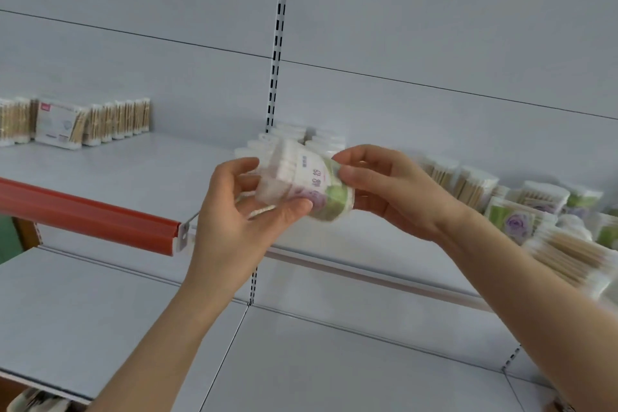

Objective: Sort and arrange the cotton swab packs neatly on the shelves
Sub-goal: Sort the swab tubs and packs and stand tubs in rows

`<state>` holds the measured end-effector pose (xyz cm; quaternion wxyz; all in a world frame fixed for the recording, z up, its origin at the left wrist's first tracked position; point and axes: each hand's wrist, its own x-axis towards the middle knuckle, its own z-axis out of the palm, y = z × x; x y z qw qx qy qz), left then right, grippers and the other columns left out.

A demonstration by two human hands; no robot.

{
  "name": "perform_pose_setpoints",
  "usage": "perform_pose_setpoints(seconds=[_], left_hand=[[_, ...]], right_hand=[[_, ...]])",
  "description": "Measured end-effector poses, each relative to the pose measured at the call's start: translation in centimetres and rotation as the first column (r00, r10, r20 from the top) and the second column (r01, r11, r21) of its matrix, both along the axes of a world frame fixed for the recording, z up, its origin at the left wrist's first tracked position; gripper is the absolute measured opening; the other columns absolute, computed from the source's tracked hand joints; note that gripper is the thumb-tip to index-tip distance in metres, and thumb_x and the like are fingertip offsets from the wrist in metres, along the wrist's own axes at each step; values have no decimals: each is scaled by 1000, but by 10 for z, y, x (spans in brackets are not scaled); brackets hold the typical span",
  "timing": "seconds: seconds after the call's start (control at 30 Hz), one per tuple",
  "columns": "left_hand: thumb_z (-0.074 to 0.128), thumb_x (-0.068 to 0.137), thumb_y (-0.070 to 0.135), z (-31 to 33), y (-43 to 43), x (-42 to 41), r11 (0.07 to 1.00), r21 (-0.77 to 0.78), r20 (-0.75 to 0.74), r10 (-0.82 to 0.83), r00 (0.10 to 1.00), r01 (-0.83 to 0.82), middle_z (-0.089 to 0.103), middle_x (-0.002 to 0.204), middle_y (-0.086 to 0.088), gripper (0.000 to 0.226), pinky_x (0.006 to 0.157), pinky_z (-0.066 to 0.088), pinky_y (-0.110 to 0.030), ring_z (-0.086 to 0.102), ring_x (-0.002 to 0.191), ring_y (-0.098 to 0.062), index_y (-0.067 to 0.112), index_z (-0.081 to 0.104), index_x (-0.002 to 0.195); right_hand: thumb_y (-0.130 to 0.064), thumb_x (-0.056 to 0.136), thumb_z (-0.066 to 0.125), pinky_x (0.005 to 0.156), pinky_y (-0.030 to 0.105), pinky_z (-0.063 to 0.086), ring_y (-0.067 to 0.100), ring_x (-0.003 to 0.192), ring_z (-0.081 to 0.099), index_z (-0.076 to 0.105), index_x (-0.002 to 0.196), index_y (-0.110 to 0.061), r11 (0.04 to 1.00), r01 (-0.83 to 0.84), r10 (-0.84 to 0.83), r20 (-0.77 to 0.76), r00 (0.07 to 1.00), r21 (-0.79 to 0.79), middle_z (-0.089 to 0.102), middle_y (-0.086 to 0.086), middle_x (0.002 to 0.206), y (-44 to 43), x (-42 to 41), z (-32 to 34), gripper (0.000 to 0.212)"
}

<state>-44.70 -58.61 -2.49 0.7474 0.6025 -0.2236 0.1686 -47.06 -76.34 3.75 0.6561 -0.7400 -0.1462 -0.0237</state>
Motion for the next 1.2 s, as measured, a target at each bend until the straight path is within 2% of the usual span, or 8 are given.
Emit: perform_pose_setpoints(seconds=[0.17, 0.47, 0.57, 0.63, 0.7, 0.87, 1.03, 1.2], left_hand=[[82, 60, 17, -8, 1, 7, 983, -41, 3, -181, 983, 181, 68, 89, 10, 50, 66, 51, -14, 68, 80, -3, 27, 58, 103], [76, 63, 28, -15, -4, 11, 944, 188, 39, -283, 958, 271, 68, 84, 12, 50, 68, 48, -13, 64, 81, -4, 31, 58, 109], [72, 72, 44, -28, -3, 14, 939, 344, 191, -82, 978, 11, 64, 90, 14, 39, 73, 47, -10, 61, 87, 1, 33, 57, 107], [59, 80, 47, -40, -2, 19, 857, 441, 405, 73, 911, -265, 63, 93, 10, 40, 75, 45, -13, 57, 90, 0, 19, 64, 108], [52, 81, 44, -51, -2, 22, 804, 469, 473, 121, 873, -366, 65, 91, 2, 43, 69, 47, -23, 57, 83, -6, 8, 69, 99], [52, 84, 38, -59, 0, 24, 774, 485, 557, 85, 826, -407, 61, 72, 6, 35, 53, 52, -32, 59, 69, -13, 11, 70, 71], [53, 84, 37, -59, -2, 26, 769, 464, 591, 100, 800, -440, 59, 67, 5, 34, 53, 48, -32, 57, 65, -14, 12, 69, 67], [53, 84, 37, -61, -3, 28, 771, 448, 598, 117, 793, -452, 57, 64, 6, 35, 56, 42, -27, 55, 63, -14, 13, 68, 65]], right_hand=[[-13, 69, 77, 84, 32, 54, 12, 81, 65, 60, 93, -10, 978, 49, -53, -15, 998, -200, 69, 0, 84, -8, -4, -16, 30], [-31, 58, 72, 82, 28, 55, 18, 93, 63, 58, 99, -32, 856, 147, -45, 213, 976, -496, 63, -8, 101, 1, -17, -6, 43], [-36, 56, 73, 80, 24, 53, 20, 89, 63, 60, 94, -32, 848, 276, -164, 270, 949, -453, 62, -10, 96, -3, -11, -10, 40], [-36, 60, 75, 80, 25, 53, 23, 88, 64, 59, 94, -33, 821, 395, -275, 320, 907, -413, 60, -12, 93, -6, -3, -13, 38], [-31, 67, 78, 78, 26, 52, 19, 87, 64, 58, 97, -32, 780, 466, -336, 349, 875, -417, 58, -12, 94, -4, 6, -15, 37], [-36, 71, 77, 80, 18, 44, 10, 91, 56, 59, 109, -26, 659, 566, -352, 462, 814, -496, 56, -6, 105, 14, 31, -28, 44], [-34, 72, 77, 87, 26, 46, 10, 96, 51, 61, 112, -19, 630, 586, -333, 504, 797, -510, 50, -8, 102, 20, 44, -35, 46], [-39, 71, 76, 88, 22, 39, 8, 106, 46, 61, 113, -20, 574, 623, -315, 558, 768, -532, 45, -9, 108, 18, 45, -36, 49]])
